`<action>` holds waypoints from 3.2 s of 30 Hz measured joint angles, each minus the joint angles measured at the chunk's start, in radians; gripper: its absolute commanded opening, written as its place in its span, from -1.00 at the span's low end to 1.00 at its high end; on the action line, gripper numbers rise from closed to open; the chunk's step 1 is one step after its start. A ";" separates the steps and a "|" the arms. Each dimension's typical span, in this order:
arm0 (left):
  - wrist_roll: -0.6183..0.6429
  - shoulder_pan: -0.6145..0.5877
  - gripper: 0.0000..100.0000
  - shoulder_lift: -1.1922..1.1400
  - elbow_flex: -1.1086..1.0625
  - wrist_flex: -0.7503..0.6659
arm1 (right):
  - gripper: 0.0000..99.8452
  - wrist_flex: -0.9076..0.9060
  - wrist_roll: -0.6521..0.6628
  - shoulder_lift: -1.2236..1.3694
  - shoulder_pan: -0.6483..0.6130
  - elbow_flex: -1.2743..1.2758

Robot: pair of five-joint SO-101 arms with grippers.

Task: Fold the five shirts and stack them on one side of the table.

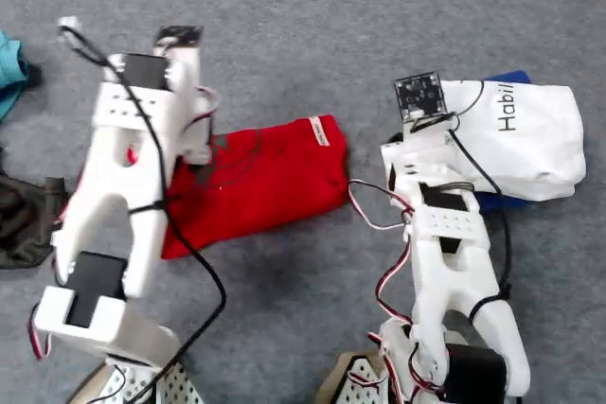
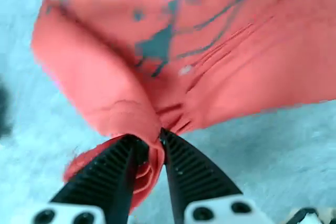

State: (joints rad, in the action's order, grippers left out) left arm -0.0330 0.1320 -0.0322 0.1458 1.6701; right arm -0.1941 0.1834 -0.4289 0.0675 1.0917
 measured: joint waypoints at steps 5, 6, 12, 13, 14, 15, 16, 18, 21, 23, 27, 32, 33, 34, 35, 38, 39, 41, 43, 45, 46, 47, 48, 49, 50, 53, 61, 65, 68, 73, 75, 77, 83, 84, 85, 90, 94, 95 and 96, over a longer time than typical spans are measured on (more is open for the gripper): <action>0.038 0.123 -0.96 0.000 0.020 -0.130 | -1.00 0.037 0.000 0.000 0.005 0.000; 0.044 0.147 -0.96 0.000 0.020 -0.150 | -1.00 0.038 0.000 0.002 0.005 0.000; 0.084 0.264 -0.96 -0.101 0.074 -0.210 | -1.00 0.041 0.000 0.002 0.003 0.000; 0.091 0.276 -0.96 -0.132 0.095 -0.210 | -1.00 0.041 0.000 0.002 0.003 0.000; 0.098 0.285 -0.96 -0.161 0.121 -0.210 | -1.00 0.041 0.000 0.002 0.003 0.000; 0.106 0.295 -0.96 -0.192 0.150 -0.210 | -1.00 0.041 0.000 0.002 0.003 0.000; 0.115 0.301 -0.96 -0.219 0.181 -0.210 | -1.00 0.041 0.000 0.002 0.003 0.000; 0.130 0.313 -0.96 -0.272 0.245 -0.210 | -1.00 0.041 0.000 0.002 0.003 0.000; 0.146 0.339 -0.96 -0.338 0.334 -0.210 | -1.00 0.041 0.000 0.002 0.003 0.000; 0.147 0.361 -0.96 -0.376 0.388 -0.210 | -1.00 0.041 0.000 0.002 0.003 0.000; 0.147 0.405 -0.96 -0.440 0.468 -0.210 | -1.00 0.041 0.000 0.002 0.003 0.000; 0.170 0.425 -0.96 -0.505 0.540 -0.210 | -1.00 0.041 -0.002 0.002 0.023 0.000; 0.183 0.425 -0.96 -0.511 0.551 -0.210 | -1.00 0.041 -0.002 0.002 0.023 0.000; 0.192 0.425 -0.96 -0.516 0.563 -0.210 | -1.00 0.041 -0.002 0.002 0.023 0.000; 0.198 0.425 -0.96 -0.520 0.574 -0.210 | -1.00 0.041 -0.002 0.002 0.023 0.000; 0.204 0.431 -0.96 -0.523 0.591 -0.210 | -1.00 0.041 -0.008 0.002 0.028 0.000; 0.204 0.436 -0.96 -0.523 0.591 -0.210 | -1.00 0.041 -0.015 0.002 0.029 0.000; 0.204 0.442 -0.95 -0.523 0.591 -0.210 | -1.00 0.041 -0.029 0.002 0.031 0.000; 0.226 0.443 -0.95 -0.523 0.591 -0.210 | -1.00 0.041 -0.034 0.002 0.034 0.000; 0.242 0.445 -0.91 -0.523 0.591 -0.210 | -1.00 0.041 -0.035 0.002 0.038 0.000; 0.241 0.446 -0.87 -0.523 0.591 -0.210 | -1.00 0.041 -0.037 0.002 0.038 0.000; 0.242 0.446 -0.82 -0.523 0.591 -0.209 | -1.00 0.041 -0.037 0.002 0.038 0.000; 0.245 0.446 -0.77 -0.523 0.591 -0.206 | -1.00 0.041 -0.037 0.002 0.038 0.000; 0.249 0.446 -0.72 -0.523 0.591 -0.203 | -1.00 0.041 -0.037 0.002 0.038 0.000; 0.249 0.446 -0.69 -0.523 0.591 -0.199 | -1.00 0.041 -0.037 0.002 0.038 0.000; 0.259 0.446 -0.65 -0.523 0.591 -0.196 | -1.00 0.041 -0.037 0.002 0.038 0.000; 0.299 0.400 -0.87 -0.523 0.810 -0.055 | -1.00 0.041 -0.037 0.002 0.038 0.000; 0.299 0.267 -0.96 -0.523 0.945 0.046 | -1.00 0.037 -0.037 0.002 0.038 0.000; 0.247 0.137 -0.96 -0.517 0.953 0.072 | -1.00 -0.061 -0.015 0.003 0.038 -0.064; 0.163 -0.052 -0.96 -0.488 0.875 0.077 | -1.00 -0.368 0.061 0.008 -0.037 -0.301; 0.146 -0.097 -0.96 -0.453 0.804 0.077 | -1.00 -0.497 0.091 0.009 -0.107 -0.394; 0.130 -0.118 -0.96 -0.405 0.717 0.077 | -1.00 -0.603 0.123 0.011 -0.193 -0.463; 0.092 -0.181 -0.96 -0.203 0.354 -0.041 | -1.00 -0.744 0.167 0.097 -0.459 -0.554; 0.094 -0.198 -0.96 -0.160 0.273 -0.084 | -1.00 -0.747 0.167 0.127 -0.479 -0.568; 0.094 -0.215 -0.96 -0.117 0.192 -0.135 | -1.00 -0.753 0.167 0.169 -0.491 -0.592; 0.092 -0.279 -0.96 0.089 -0.270 -0.428 | -1.00 -0.845 0.167 0.399 -0.506 -0.770; 0.097 -0.333 -0.96 0.170 -0.603 -0.713 | -1.00 -0.947 0.167 0.588 -0.531 -0.953; 0.106 -0.347 -0.96 0.173 -0.672 -0.775 | -1.00 -0.979 0.167 0.632 -0.542 -0.996; 0.115 -0.359 -0.96 0.173 -0.723 -0.832 | -1.00 -1.008 0.167 0.671 -0.554 -1.037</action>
State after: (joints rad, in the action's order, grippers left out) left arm 0.0821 -0.2271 0.1412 -0.5769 0.8385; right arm -1.2022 0.3506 0.2417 -0.4864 0.0545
